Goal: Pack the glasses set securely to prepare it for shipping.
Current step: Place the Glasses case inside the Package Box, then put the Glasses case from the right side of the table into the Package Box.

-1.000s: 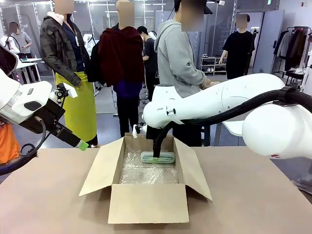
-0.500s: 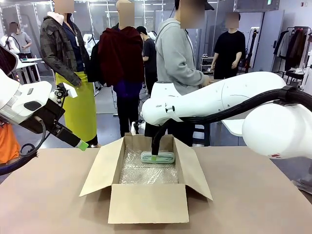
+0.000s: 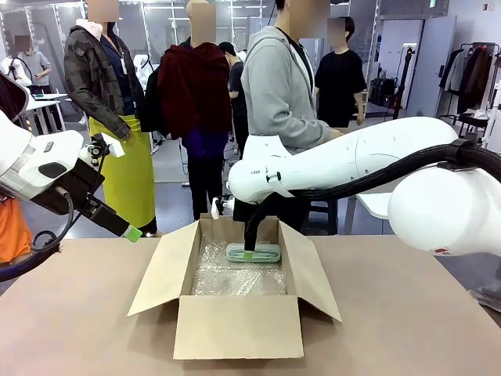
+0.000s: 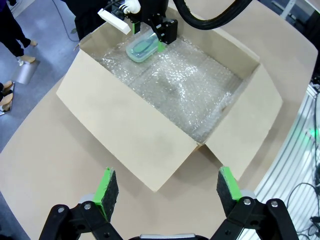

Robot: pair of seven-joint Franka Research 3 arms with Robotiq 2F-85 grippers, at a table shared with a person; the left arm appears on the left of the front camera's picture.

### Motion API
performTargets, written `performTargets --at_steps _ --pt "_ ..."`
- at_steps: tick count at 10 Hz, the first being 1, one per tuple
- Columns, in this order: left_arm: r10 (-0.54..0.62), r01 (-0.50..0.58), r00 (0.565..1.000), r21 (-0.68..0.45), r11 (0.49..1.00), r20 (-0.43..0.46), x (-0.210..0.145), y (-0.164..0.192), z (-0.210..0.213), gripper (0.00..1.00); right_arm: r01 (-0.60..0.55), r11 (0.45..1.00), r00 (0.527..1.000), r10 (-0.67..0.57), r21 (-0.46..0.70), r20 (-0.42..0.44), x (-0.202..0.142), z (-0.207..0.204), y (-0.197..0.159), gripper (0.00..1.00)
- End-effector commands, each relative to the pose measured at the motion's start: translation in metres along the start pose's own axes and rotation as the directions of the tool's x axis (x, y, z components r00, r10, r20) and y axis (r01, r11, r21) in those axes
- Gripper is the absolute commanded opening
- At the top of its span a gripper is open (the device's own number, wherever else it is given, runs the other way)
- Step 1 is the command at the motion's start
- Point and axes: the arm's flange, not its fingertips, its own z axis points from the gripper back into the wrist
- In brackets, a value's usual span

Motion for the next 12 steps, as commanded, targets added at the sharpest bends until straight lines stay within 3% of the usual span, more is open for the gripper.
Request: performTargets --at_steps 1,5,6,8,9,12 --pt "-0.001 0.001 1.000 -0.010 1.000 0.006 -0.001 0.001 0.001 1.00 -0.005 1.000 1.000 0.005 -0.003 -0.002 0.002 0.001 0.001 1.00" --pt "-0.001 0.001 1.000 -0.010 1.000 0.006 -0.001 0.001 0.001 1.00 -0.005 1.000 1.000 0.005 -0.003 -0.002 0.002 0.001 0.001 1.00" --pt "-0.001 0.001 1.000 -0.010 1.000 0.006 -0.001 0.001 0.001 1.00 0.000 1.000 1.000 0.000 0.000 0.000 0.000 0.000 0.000 0.96" --pt "-0.001 0.001 1.000 -0.010 1.000 0.006 -0.001 0.001 0.001 1.00 0.053 0.999 0.997 -0.053 -0.003 -0.060 -0.002 0.063 0.021 1.00" --pt "-0.001 0.001 1.000 -0.010 1.000 0.006 -0.001 0.001 0.001 1.00 0.066 0.997 0.997 -0.067 -0.026 -0.042 -0.002 0.098 0.034 1.00" --pt "-0.001 0.001 1.000 -0.010 1.000 0.006 -0.001 0.001 0.001 1.00 0.231 0.972 0.972 -0.229 -0.041 0.060 -0.043 0.143 0.057 1.00"
